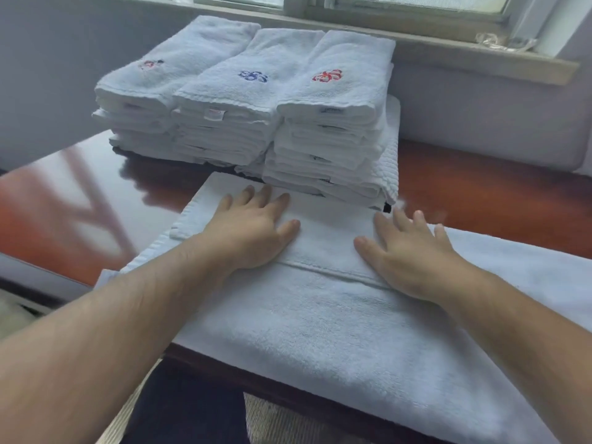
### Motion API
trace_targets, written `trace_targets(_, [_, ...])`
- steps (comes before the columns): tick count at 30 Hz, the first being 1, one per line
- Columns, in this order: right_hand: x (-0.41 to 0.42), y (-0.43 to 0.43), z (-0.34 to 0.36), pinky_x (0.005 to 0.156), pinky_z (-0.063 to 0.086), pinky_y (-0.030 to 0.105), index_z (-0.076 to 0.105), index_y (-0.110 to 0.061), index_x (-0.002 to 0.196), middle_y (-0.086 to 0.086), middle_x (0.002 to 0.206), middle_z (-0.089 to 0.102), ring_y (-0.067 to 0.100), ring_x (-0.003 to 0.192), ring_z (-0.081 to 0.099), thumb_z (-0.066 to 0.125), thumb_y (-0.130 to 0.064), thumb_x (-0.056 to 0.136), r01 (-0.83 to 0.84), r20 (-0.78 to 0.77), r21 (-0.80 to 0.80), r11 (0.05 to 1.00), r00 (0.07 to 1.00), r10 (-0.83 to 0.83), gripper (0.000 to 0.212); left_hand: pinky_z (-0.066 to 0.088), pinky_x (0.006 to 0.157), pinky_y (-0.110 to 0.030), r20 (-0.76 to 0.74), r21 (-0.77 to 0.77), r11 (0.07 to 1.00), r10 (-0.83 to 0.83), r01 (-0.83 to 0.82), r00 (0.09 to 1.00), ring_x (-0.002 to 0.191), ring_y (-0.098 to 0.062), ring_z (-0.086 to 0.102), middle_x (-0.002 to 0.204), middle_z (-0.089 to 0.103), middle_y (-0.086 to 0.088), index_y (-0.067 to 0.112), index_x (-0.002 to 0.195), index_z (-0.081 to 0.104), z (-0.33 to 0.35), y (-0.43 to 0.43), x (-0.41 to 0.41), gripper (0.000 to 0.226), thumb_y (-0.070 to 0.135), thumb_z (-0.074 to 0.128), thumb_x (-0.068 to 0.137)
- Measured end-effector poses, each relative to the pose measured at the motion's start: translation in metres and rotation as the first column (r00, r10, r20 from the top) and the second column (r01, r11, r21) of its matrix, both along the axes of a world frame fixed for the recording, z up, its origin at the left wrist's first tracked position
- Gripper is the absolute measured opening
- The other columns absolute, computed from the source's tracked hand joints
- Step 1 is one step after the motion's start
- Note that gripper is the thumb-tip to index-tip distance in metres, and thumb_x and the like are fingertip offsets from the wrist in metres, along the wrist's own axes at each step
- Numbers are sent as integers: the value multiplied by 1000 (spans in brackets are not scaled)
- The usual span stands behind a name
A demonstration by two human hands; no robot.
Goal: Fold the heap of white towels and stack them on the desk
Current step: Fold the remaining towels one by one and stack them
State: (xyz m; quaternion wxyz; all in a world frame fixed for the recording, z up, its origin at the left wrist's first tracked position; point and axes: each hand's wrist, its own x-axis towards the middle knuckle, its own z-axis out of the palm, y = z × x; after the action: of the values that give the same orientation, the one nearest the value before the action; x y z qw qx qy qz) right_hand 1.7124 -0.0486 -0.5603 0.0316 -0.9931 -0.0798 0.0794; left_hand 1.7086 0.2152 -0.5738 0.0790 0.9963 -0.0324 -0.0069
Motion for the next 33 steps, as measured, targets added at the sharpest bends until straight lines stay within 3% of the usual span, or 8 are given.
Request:
trace_targets(6, [5,-2,-12,123,4,51,5,-35,158,1,170,-4,28,155,-7,0,-85,75,-57,86,15,998,995,55,97,8,121,-45,61,-30,1000,1,1,998,154,-19,6,169,6,5,41,157,14,-5,6,4,74,71,16,89])
trace_targets(10, [2,0,-12,121,13,52,26,-32,152,6,166,19,33,154,9,7,-81,81,-73,145,90,993,988,59,89,10,120,-46,69,-53,998,-10,13,998,153,-20,11,168,13,5,41,156,21,-2,4,4,70,69,23,92])
trace_targets(14, [-18,4,-1,119,23,42,54,-24,141,5,154,44,26,146,30,44,-53,98,-172,325,212,962,941,97,53,31,115,-40,210,-495,860,-22,126,977,137,-23,41,142,56,0,25,141,55,16,11,-11,44,41,50,100])
trace_targets(17, [-49,21,4,117,26,39,61,-23,136,1,150,49,17,142,34,51,-45,100,-259,349,336,905,927,136,43,47,96,-36,291,-599,780,-2,184,957,104,-12,59,111,69,7,27,120,70,24,30,-47,24,20,58,100])
trace_targets(20, [-93,46,5,115,30,33,63,-27,133,-9,145,51,6,137,36,39,-62,92,-349,307,449,822,925,225,58,49,78,-23,353,-498,836,-46,230,935,89,-3,60,94,68,19,37,102,73,22,51,-94,18,27,59,97])
trace_targets(23, [-127,65,3,102,37,28,69,-28,120,-13,128,62,6,124,50,36,-60,91,-475,444,366,800,845,299,54,42,88,-16,356,-408,886,-70,222,932,105,3,55,102,63,26,39,101,75,12,65,-132,22,44,53,98])
trace_targets(28, [-145,74,-11,74,53,41,71,-16,90,-3,94,69,23,87,64,51,-46,93,-630,606,137,764,664,439,36,35,106,-31,353,-212,949,-149,234,924,124,1,45,133,54,25,47,128,64,-18,77,-166,44,64,38,96])
trace_targets(33, [-154,67,-26,81,56,43,65,-11,121,7,120,62,30,105,63,78,-57,70,-582,523,-197,789,618,587,69,37,110,-42,336,85,959,-282,269,898,141,-17,39,154,41,9,35,150,40,-38,83,-177,83,62,70,77])
